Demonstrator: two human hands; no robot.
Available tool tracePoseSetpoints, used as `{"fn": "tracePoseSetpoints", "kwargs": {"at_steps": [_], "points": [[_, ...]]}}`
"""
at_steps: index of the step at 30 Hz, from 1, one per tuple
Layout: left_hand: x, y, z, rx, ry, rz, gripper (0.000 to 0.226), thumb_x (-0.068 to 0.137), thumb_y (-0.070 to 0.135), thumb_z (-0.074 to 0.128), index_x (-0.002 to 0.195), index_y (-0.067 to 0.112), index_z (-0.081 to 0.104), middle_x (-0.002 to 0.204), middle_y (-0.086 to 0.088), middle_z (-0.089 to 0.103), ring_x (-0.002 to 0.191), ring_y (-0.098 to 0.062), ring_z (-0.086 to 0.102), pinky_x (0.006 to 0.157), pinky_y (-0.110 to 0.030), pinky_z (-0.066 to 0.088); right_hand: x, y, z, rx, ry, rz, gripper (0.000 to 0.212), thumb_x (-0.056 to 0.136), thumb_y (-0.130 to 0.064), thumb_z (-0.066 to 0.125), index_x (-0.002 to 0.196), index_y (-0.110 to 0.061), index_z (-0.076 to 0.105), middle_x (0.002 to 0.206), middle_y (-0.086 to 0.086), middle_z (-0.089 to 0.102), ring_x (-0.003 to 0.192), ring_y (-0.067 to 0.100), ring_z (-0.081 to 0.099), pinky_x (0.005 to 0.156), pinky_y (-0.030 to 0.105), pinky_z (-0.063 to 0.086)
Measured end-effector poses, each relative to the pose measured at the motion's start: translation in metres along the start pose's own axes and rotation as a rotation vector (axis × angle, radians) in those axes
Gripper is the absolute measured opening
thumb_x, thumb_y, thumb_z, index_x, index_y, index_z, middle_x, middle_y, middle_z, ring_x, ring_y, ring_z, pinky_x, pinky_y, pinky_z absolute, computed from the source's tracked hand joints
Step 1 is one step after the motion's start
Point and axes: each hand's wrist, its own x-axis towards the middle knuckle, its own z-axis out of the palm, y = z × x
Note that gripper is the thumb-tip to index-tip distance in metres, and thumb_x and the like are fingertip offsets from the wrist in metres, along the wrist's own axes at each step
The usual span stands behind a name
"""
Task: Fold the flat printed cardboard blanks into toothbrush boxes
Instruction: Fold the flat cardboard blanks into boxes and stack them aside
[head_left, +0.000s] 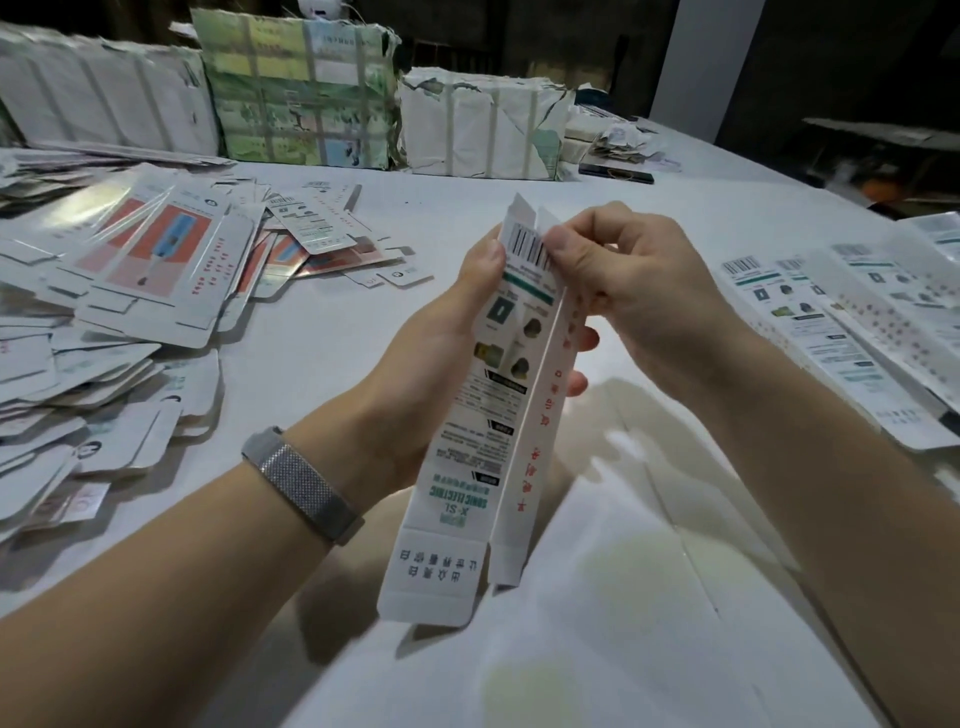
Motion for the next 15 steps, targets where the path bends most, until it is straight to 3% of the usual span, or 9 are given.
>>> {"fn": "tracePoseSetpoints", "kwargs": {"at_steps": [4, 6, 9, 11, 14, 15], "points": [[0.005, 0.0, 0.002, 0.068, 0.059, 0.024, 0.044, 0.106, 0.042, 0.032, 0.147, 0.026, 0.04, 0.11, -0.016, 0.068, 0.079, -0.016, 0.071, 0.065, -0.027, 0.056, 0.002, -0.002, -0.006, -0.067, -0.061, 0.019, 0.026, 0.102, -0.02, 0.052, 0.078, -0.013, 0.058, 0.094, 0.014, 0.053, 0.076, 0.022, 0.048, 0.069, 0.035, 0.04], [0.006, -0.003, 0.0, 0.154, 0.117, 0.059, 0.04, 0.107, 0.037, 0.033, 0.147, 0.036, 0.034, 0.115, -0.01, 0.069, 0.07, -0.004, 0.07, 0.059, -0.018, 0.052, 0.002, -0.001, -0.008, -0.07, -0.063, 0.031, 0.026, 0.102, -0.019, 0.052, 0.077, -0.013, 0.057, 0.093, 0.011, 0.054, 0.077, 0.018, 0.046, 0.072, 0.032, 0.039], [0.007, -0.008, 0.002, 0.133, 0.16, 0.024, 0.04, 0.105, 0.042, 0.037, 0.143, 0.052, 0.03, 0.092, -0.004, 0.074, 0.07, -0.019, 0.07, 0.054, -0.026, 0.054, 0.002, 0.003, -0.004, -0.028, -0.031, 0.02, 0.025, 0.1, -0.018, 0.055, 0.075, -0.013, 0.056, 0.087, 0.011, 0.058, 0.075, 0.018, 0.047, 0.07, 0.033, 0.04], [0.001, -0.01, -0.002, 0.119, 0.172, 0.046, 0.041, 0.105, 0.043, 0.038, 0.143, 0.057, 0.029, 0.088, -0.001, 0.074, 0.072, -0.021, 0.069, 0.054, -0.029, 0.054, 0.001, 0.006, 0.001, 0.035, 0.014, -0.022, 0.021, 0.097, -0.019, 0.061, 0.077, -0.014, 0.058, 0.083, 0.011, 0.06, 0.072, 0.018, 0.049, 0.067, 0.033, 0.041], [0.005, -0.009, -0.003, 0.113, 0.192, 0.106, 0.042, 0.106, 0.039, 0.039, 0.145, 0.051, 0.033, 0.089, 0.001, 0.074, 0.076, -0.02, 0.069, 0.054, -0.027, 0.053, -0.003, 0.009, 0.011, 0.238, 0.085, -0.086, 0.007, 0.088, -0.021, 0.067, 0.092, -0.017, 0.064, 0.087, 0.012, 0.055, 0.078, 0.027, 0.055, 0.067, 0.036, 0.046], [0.005, -0.008, -0.002, 0.11, 0.199, 0.129, 0.04, 0.106, 0.037, 0.039, 0.144, 0.048, 0.036, 0.09, -0.001, 0.074, 0.076, -0.021, 0.068, 0.054, -0.027, 0.053, -0.003, 0.01, 0.013, 0.314, 0.107, -0.089, 0.013, 0.087, -0.02, 0.067, 0.1, -0.02, 0.064, 0.089, 0.012, 0.054, 0.082, 0.03, 0.057, 0.071, 0.041, 0.048]]}}
